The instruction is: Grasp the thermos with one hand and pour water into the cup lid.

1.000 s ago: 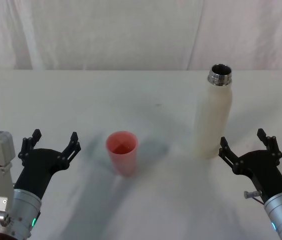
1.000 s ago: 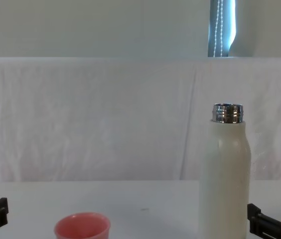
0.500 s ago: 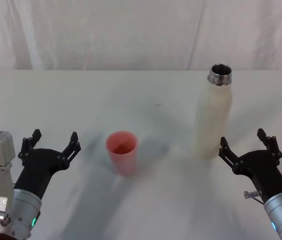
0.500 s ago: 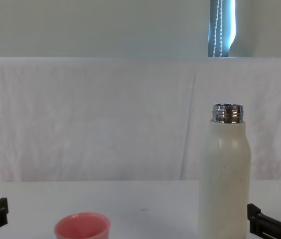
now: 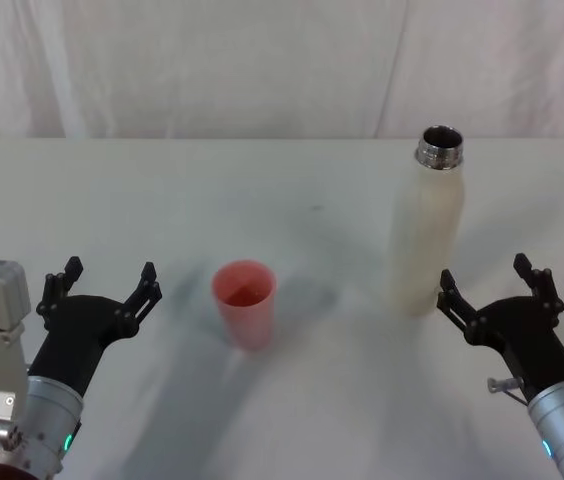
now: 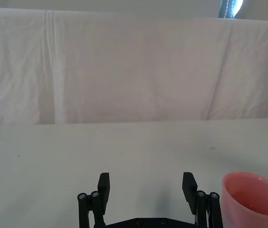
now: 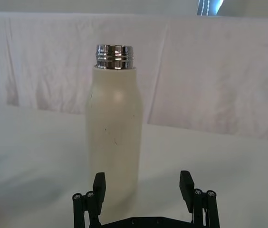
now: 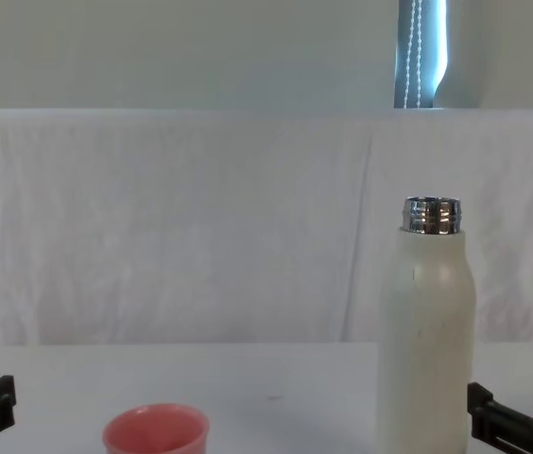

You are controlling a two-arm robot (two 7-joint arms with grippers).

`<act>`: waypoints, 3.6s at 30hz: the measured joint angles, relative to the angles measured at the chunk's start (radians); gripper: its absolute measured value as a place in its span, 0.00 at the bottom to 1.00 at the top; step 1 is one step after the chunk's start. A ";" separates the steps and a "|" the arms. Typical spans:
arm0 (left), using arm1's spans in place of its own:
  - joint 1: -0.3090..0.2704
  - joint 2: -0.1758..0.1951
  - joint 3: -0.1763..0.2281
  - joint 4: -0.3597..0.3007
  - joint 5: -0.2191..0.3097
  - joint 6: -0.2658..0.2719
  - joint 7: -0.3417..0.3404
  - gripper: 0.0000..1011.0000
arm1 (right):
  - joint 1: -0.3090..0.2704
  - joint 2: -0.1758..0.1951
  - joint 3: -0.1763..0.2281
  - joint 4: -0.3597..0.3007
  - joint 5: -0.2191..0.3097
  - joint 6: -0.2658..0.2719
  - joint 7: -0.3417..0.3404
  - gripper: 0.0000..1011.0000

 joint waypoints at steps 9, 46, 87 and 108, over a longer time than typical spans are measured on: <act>0.000 0.000 0.000 0.000 0.000 0.000 0.000 0.99 | 0.023 -0.036 0.024 0.033 0.041 -0.021 0.061 0.99; 0.000 0.000 0.000 0.000 0.000 0.000 0.000 0.99 | 0.133 -0.098 0.027 0.145 0.011 -0.024 0.166 0.99; 0.000 0.000 0.000 0.000 0.000 0.000 0.000 0.99 | 0.221 -0.131 0.029 0.227 0.037 -0.011 0.165 0.99; 0.000 0.000 0.000 0.000 0.000 0.000 0.000 0.99 | 0.251 -0.135 0.015 0.255 0.025 -0.013 0.166 0.99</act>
